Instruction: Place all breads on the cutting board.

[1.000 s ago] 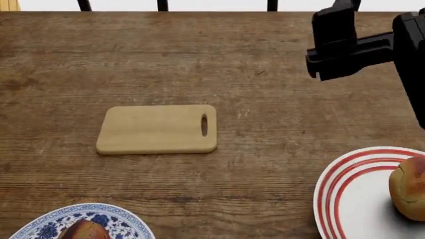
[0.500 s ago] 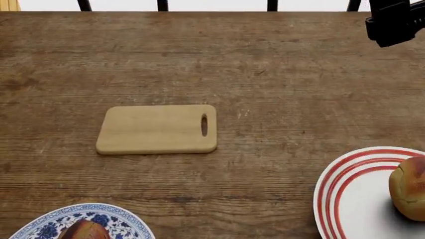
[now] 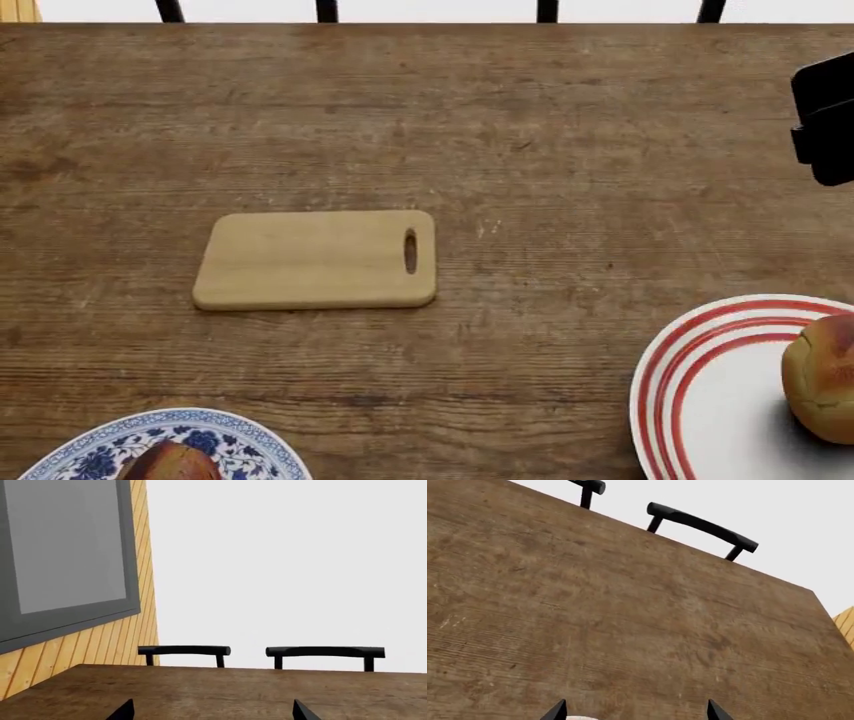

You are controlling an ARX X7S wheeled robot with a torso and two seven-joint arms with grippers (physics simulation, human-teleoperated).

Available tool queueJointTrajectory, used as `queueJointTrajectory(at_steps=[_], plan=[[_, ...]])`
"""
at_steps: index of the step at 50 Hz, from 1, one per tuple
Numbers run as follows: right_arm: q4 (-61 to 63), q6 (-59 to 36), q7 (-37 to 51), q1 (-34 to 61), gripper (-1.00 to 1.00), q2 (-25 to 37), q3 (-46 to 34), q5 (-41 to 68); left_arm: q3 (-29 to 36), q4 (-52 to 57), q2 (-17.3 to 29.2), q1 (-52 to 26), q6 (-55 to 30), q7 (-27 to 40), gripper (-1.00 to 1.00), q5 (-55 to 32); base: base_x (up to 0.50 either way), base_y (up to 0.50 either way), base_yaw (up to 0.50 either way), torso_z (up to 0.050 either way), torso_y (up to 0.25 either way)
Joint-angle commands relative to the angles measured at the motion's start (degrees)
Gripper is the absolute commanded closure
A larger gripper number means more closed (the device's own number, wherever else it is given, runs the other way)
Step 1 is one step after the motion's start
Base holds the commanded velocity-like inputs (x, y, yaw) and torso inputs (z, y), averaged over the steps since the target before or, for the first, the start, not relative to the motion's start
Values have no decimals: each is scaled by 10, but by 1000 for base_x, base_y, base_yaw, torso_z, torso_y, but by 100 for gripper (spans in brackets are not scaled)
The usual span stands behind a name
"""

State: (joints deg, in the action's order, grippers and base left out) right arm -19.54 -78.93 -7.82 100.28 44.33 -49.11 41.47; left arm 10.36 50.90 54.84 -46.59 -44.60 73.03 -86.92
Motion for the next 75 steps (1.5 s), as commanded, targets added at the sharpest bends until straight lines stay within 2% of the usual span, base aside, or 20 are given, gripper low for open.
queueJointTrajectory(at_steps=[1,26,32,47,62,75], plan=[[-31,-14,-31,5,-100,5,-32,-4,4,-3,1,-6,-3,4,-100,-3,0,0,0,0,0],[-4,-47,-50,-29,-100,15,-52,35,5,3,8,-19,-4,13,-100,-24,0,0,0,0,0],[-1,-48,-79,-23,-100,19,-87,33,9,4,2,-12,-4,7,-100,-17,0,0,0,0,0],[31,-55,-80,-37,-100,41,-113,42,1,4,15,-12,0,8,-100,-27,0,0,0,0,0],[20,-44,-57,-86,-100,36,-93,67,-3,5,19,2,6,-1,-100,-22,0,0,0,0,0],[-1,-32,-64,-81,-100,35,-112,57,-6,6,24,2,7,-1,-100,-25,0,0,0,0,0]])
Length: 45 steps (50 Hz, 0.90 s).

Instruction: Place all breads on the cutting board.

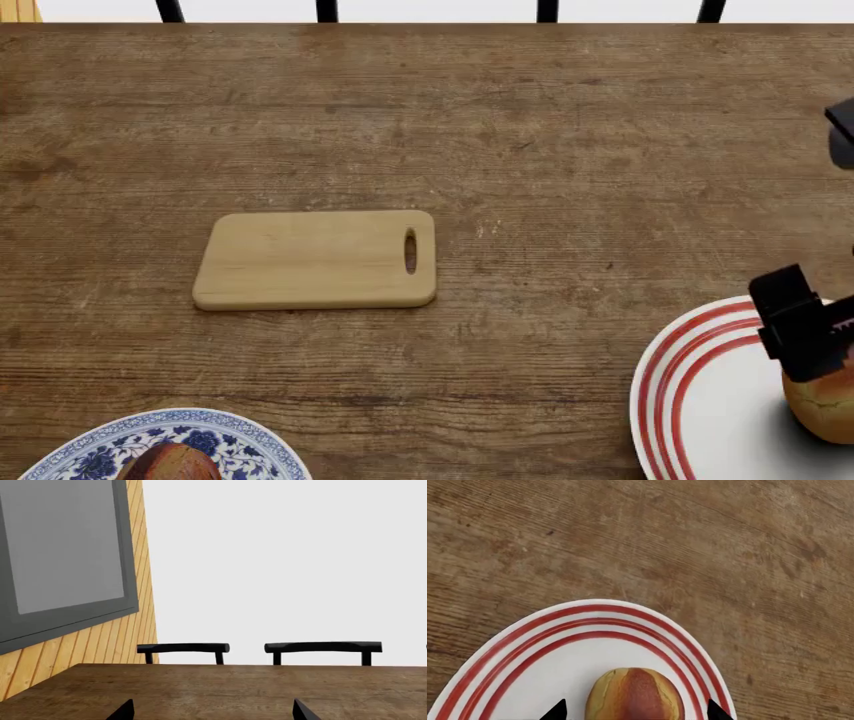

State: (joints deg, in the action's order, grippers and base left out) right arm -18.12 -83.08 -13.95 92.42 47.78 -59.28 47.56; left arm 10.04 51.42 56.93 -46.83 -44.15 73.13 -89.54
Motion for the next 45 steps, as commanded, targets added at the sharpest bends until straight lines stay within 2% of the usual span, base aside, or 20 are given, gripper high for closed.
queueJointTrajectory(at_steps=[1,26,45], plan=[[-19,12,-5,-3,-100,0,-12,-5,-2,1,3,4,2,-2,-100,1,0,0,0,0,0],[-45,2,38,-52,-100,5,31,37,-13,10,20,14,9,2,-100,-11,0,0,0,0,0],[-82,23,35,-55,-100,1,15,23,-13,10,24,8,10,8,-100,-24,0,0,0,0,0]])
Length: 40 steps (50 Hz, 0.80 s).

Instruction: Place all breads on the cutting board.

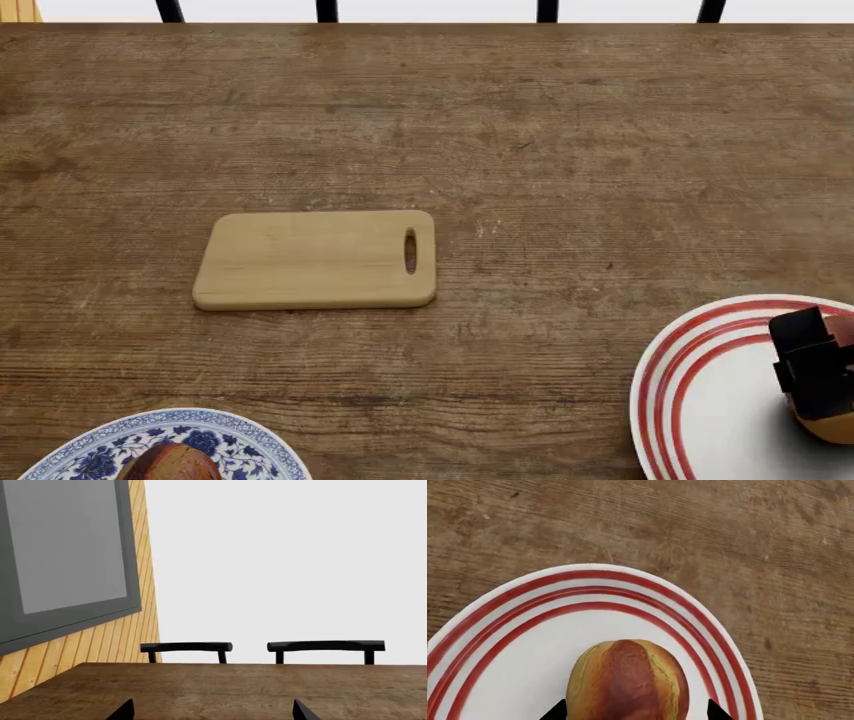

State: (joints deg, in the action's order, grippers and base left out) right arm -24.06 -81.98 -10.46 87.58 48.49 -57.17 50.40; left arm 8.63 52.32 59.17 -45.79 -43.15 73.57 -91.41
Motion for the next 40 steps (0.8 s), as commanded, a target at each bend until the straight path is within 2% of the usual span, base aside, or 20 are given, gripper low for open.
queueJointTrajectory(at_steps=[1,23,24,32,40], plan=[[-26,15,-2,-7,-100,-7,-7,-6,1,1,1,-1,0,3,-100,-4,0,0,0,0,0],[-61,42,-1,-52,-100,-15,5,11,-5,2,14,-9,0,5,-100,-18,0,0,0,0,0],[-57,38,1,-53,100,-12,8,15,-4,2,14,-10,0,6,-100,-19,0,0,0,0,0],[-35,14,10,-27,100,-1,20,27,-9,2,19,-5,2,1,-100,-18,0,0,0,0,0],[-13,-23,-30,87,100,5,1,16,-6,-1,14,-5,1,-2,-100,-12,0,0,0,0,0]])
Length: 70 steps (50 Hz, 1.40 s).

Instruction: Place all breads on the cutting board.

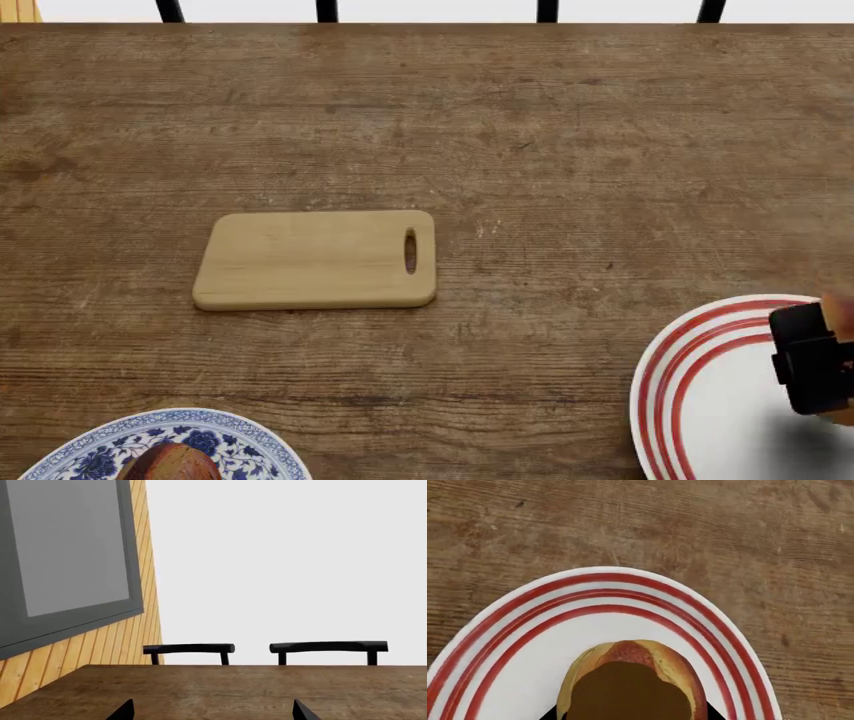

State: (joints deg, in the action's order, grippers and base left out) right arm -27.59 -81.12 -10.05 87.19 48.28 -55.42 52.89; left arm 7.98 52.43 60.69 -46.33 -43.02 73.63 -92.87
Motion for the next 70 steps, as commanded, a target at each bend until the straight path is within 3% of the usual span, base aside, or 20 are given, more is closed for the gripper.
queueJointTrajectory(at_steps=[1,17,25,35,40,44,50,64,70], plan=[[20,-33,-43,112,100,3,-23,-16,0,-2,-1,1,0,-4,-100,3,0,0,0,0,0],[-73,37,-137,276,100,-88,-56,-72,7,-10,-12,-3,-4,-10,-100,19,0,0,0,0,0],[-195,102,-207,337,100,-169,-87,-115,17,-12,-21,-16,-9,-4,-100,17,0,0,0,0,0],[-443,238,-333,404,100,-298,-149,-195,23,-17,-24,-29,-15,1,-100,18,0,0,0,0,0],[-472,258,-350,407,100,-317,-142,-215,42,-39,-17,-100,-46,11,-100,-19,0,0,0,0,0],[-472,258,-353,407,100,-323,-125,-231,65,-90,-21,-205,-85,9,-100,-60,0,0,0,0,0],[-472,256,-357,406,100,-329,-99,-253,99,-177,-39,-325,-148,-30,-100,-43,0,0,0,0,0],[-473,258,-365,403,100,-343,-26,-314,129,-288,-69,-435,-200,-123,-100,0,0,0,0,0,0],[-473,254,-384,410,100,-358,7,-343,130,-348,-85,-437,-185,-174,-100,24,0,0,0,0,0]])
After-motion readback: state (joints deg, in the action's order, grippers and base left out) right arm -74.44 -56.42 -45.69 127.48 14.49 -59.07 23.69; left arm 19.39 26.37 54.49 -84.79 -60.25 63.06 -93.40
